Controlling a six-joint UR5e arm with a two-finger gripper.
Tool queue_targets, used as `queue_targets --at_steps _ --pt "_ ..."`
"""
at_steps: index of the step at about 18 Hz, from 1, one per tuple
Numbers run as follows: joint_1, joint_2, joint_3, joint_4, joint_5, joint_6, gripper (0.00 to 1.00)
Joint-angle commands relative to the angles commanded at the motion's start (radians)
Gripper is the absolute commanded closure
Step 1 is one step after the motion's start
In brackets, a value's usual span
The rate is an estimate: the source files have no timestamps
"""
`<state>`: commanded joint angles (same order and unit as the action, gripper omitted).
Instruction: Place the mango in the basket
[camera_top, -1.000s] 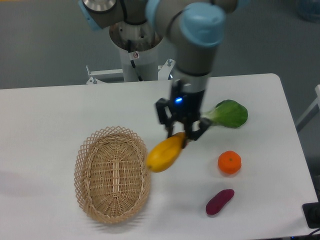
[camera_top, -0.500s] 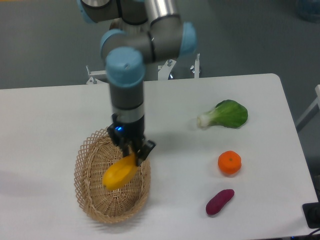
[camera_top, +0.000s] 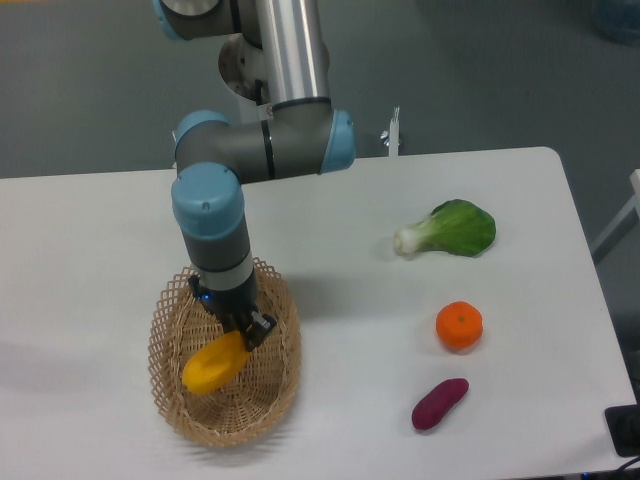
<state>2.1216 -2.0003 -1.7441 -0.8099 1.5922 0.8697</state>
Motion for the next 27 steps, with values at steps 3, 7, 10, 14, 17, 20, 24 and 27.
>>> queue_targets --at_steps 3,7,10,14,17,20,24,27 --pt "-0.006 -0.003 -0.002 0.000 0.005 0.009 0.69" --pt "-0.006 -0.003 -0.002 0.000 0.005 0.009 0.61" --pt "-0.006 -0.003 0.002 0.002 0.005 0.009 0.35" --pt "-0.006 0.000 0.017 0.002 0.006 0.012 0.07" --pt "-0.003 0.005 0.018 0.002 0.006 0.014 0.01" --pt "0.020 0.015 0.040 -0.003 0.008 0.018 0.00" --pt "0.083 0.020 0.119 -0.023 0.006 0.038 0.00" --pt "0.139 0.026 0.158 -0.037 0.006 0.100 0.00"
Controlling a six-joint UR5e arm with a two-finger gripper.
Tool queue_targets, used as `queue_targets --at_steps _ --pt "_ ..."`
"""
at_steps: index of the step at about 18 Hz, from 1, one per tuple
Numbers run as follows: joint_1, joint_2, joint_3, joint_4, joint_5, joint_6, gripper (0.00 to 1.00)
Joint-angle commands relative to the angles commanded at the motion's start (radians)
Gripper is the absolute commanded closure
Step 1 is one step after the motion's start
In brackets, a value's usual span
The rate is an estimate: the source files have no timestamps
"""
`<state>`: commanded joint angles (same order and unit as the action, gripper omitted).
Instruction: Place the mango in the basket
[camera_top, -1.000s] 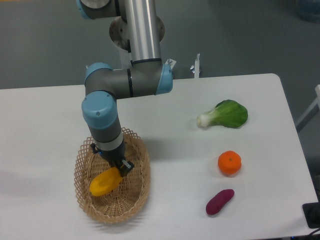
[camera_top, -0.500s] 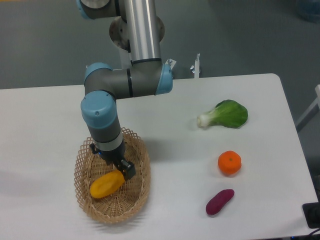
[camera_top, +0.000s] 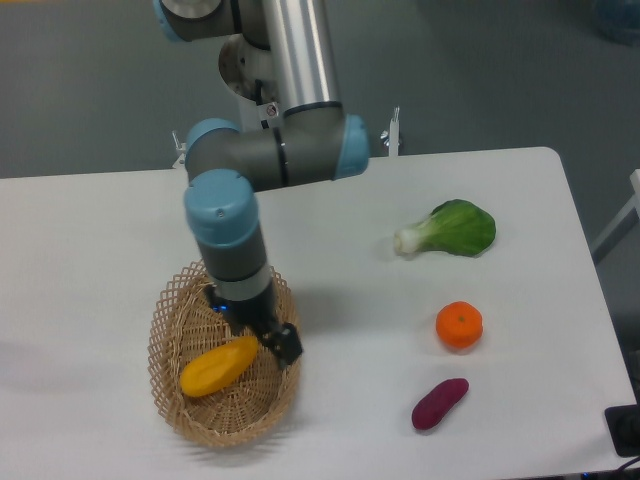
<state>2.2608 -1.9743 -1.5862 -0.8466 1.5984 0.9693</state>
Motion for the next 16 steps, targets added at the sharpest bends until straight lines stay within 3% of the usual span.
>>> queue_targets --at_steps 5,7,11,16 --pt "0.115 0.031 0.066 -0.110 -0.006 0.155 0.00" --pt "0.164 0.040 0.090 -0.179 -0.014 0.218 0.00" --pt "0.249 0.074 0.104 -0.218 -0.057 0.327 0.00" --pt "0.345 0.094 0.164 -0.350 -0.098 0.492 0.00"
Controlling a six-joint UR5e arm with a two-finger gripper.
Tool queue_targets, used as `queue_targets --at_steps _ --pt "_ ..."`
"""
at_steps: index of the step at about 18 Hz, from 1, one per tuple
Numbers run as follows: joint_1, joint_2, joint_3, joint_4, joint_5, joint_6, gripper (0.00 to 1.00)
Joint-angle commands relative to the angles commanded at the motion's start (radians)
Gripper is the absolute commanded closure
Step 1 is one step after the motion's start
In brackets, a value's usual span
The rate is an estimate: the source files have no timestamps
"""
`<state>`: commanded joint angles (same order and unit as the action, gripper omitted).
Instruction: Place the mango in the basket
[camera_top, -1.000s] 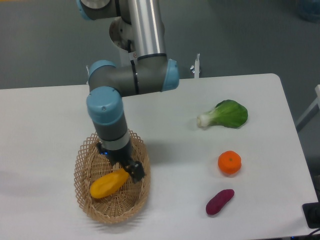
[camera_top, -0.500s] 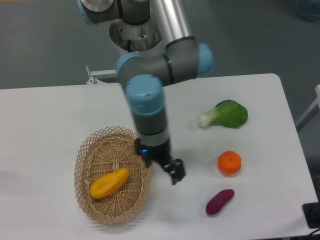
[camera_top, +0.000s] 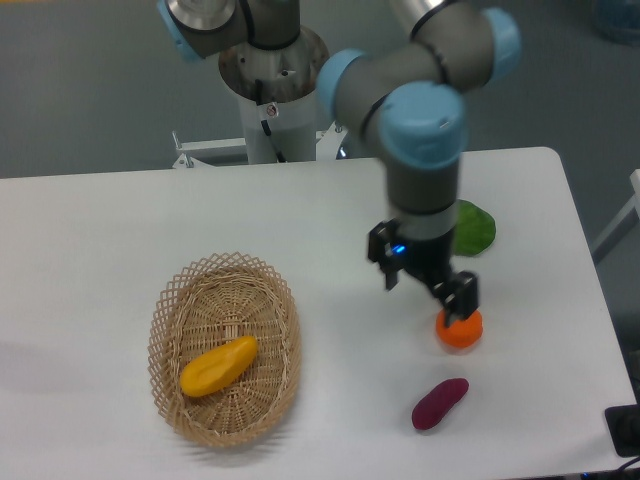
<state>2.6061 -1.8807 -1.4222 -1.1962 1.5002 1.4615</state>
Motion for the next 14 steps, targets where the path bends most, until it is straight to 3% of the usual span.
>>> queue_targets --at_steps 5,14 --pt "0.069 0.026 0.049 -0.111 -0.021 0.127 0.00" --pt "0.121 0.043 0.066 -0.144 -0.055 0.200 0.00"
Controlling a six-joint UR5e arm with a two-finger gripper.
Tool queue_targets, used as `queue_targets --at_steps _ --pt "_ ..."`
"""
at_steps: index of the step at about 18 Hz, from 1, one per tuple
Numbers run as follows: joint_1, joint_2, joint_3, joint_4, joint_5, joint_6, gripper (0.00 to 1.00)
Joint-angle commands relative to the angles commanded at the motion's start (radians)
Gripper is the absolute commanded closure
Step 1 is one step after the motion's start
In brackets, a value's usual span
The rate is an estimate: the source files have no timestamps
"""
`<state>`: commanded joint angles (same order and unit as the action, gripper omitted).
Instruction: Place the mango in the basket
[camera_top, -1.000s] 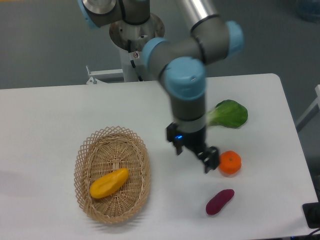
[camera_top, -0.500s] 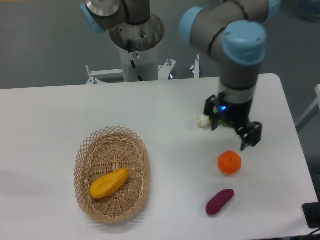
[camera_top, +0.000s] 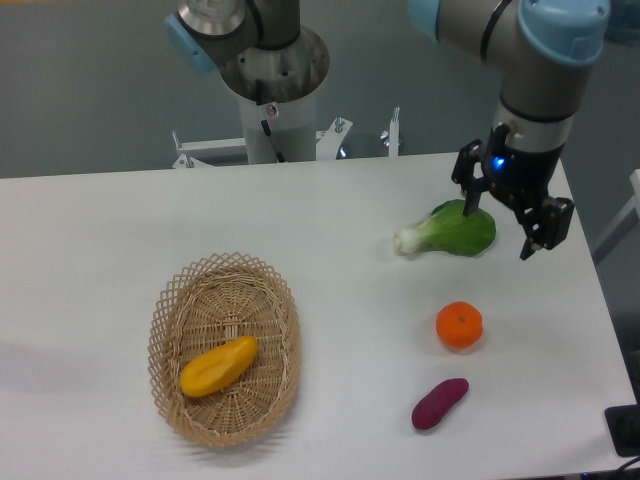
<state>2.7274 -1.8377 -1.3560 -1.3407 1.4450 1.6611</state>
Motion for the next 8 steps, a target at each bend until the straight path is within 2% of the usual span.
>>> queue_targets --at_steps 8 --pt "0.018 0.000 0.021 -0.034 -0.008 0.019 0.00"
